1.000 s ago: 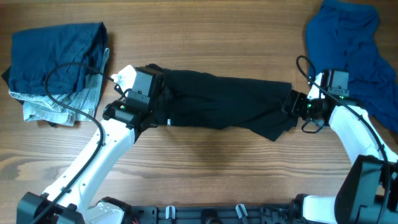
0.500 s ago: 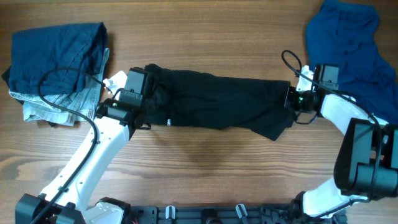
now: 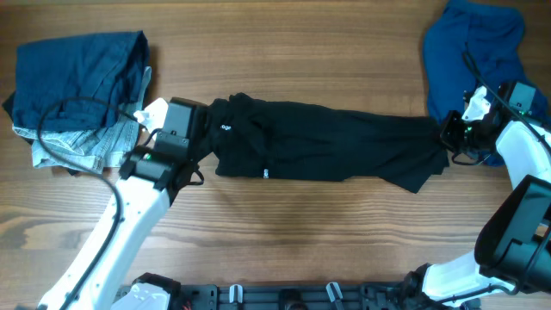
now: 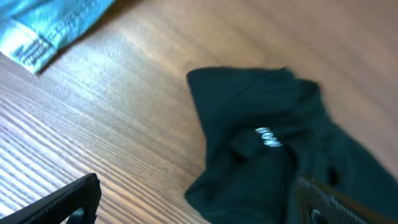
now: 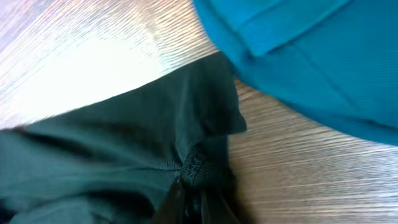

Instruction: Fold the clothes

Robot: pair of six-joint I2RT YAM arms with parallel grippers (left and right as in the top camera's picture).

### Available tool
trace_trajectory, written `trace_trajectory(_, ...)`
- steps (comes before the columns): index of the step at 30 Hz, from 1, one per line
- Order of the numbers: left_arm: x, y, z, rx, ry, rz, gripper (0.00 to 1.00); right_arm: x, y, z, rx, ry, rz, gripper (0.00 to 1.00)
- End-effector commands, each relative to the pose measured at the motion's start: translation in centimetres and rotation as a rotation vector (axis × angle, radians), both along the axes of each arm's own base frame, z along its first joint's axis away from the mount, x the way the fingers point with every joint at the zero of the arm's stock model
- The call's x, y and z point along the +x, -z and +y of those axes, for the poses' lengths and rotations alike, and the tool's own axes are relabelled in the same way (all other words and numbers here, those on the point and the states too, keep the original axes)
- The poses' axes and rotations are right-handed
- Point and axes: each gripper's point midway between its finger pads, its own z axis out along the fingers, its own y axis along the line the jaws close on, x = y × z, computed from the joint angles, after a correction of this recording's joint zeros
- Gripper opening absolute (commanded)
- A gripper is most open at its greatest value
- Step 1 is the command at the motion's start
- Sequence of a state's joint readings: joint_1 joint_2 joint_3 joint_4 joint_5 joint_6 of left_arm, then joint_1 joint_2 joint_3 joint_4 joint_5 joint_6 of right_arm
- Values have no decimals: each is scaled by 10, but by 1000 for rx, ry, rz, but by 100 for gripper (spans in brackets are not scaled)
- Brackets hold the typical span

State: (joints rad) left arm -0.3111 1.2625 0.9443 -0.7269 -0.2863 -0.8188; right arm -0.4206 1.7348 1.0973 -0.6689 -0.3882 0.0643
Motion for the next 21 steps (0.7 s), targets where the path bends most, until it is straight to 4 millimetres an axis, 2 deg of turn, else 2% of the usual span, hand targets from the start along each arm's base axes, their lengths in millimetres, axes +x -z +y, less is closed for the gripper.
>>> trace_trajectory(1, 4, -29, 1, -9, 14, -82, 100, 14, -24, 27, 40, -105, -72, 4)
trace_trajectory(3, 4, -27, 1, -8, 15, -77, 100, 12, -23, 64, 54, -199, -45, 4)
trace_trajectory(7, 4, -27, 1, -7, 14, -75, 100, 18, -25, 119, 71, -301, -48, 4)
trace_trajectory(8, 5, -25, 1, -5, 14, -71, 100, 20, -27, 139, 83, -331, -60, 4)
trace_trajectory(13, 6, -14, 1, 5, 15, -34, 100, 26, -32, 198, 75, -434, -114, 4)
trace_trajectory(15, 6, -14, 1, 6, 15, -31, 100, 28, -34, 220, 62, -462, -137, 4)
trace_trajectory(21, 6, -14, 1, 6, 15, -31, 100, 27, -37, 247, 54, -484, -161, 4)
